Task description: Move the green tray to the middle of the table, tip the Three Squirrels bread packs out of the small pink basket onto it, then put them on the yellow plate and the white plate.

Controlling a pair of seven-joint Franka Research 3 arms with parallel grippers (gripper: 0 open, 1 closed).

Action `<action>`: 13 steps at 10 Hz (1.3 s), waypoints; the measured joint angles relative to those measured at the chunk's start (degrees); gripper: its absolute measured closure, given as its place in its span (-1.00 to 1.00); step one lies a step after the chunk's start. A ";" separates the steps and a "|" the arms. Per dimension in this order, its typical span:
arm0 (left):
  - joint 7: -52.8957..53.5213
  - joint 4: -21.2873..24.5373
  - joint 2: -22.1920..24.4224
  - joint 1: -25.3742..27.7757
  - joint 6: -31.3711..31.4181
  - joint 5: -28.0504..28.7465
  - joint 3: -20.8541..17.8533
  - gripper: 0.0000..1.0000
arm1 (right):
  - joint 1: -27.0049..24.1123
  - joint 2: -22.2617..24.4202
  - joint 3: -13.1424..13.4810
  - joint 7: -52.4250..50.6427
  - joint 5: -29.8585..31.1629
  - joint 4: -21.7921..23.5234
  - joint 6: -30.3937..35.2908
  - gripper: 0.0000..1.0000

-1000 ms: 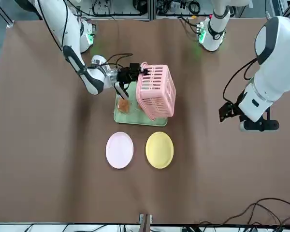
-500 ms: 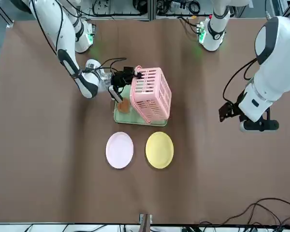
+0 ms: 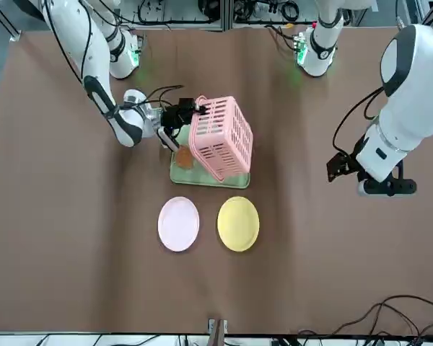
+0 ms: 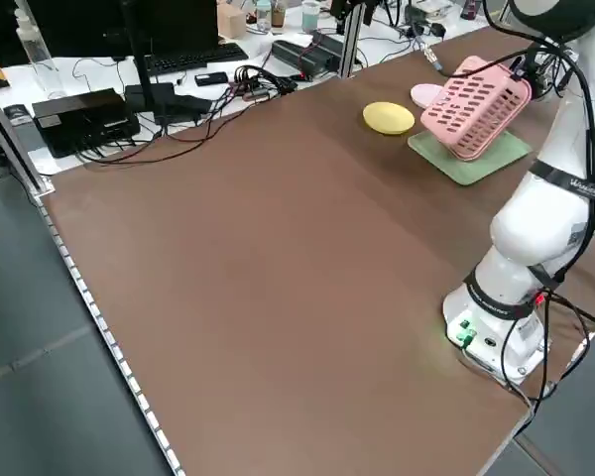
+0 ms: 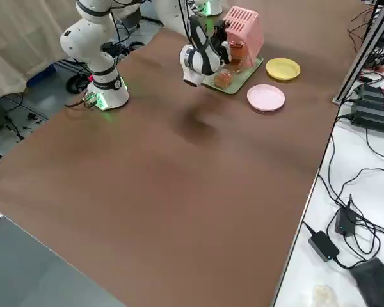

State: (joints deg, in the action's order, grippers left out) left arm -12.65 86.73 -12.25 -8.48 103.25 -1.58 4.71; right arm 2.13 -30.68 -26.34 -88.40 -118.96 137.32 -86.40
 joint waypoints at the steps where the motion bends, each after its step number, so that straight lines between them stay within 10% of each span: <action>1: 0.00 0.00 0.00 0.00 0.00 0.00 0.00 -1.00 | 0.00 0.16 -0.04 0.02 0.03 -0.05 0.04 0.86; 13: 0.00 0.00 0.00 -0.11 0.00 0.00 0.00 -1.00 | 2.64 -4.06 -0.72 0.20 -0.24 -6.50 2.83 0.86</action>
State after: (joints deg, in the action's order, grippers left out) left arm -12.65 86.73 -12.25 -8.59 103.25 -1.58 4.71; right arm 4.78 -34.74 -27.05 -88.20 -119.20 130.82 -83.57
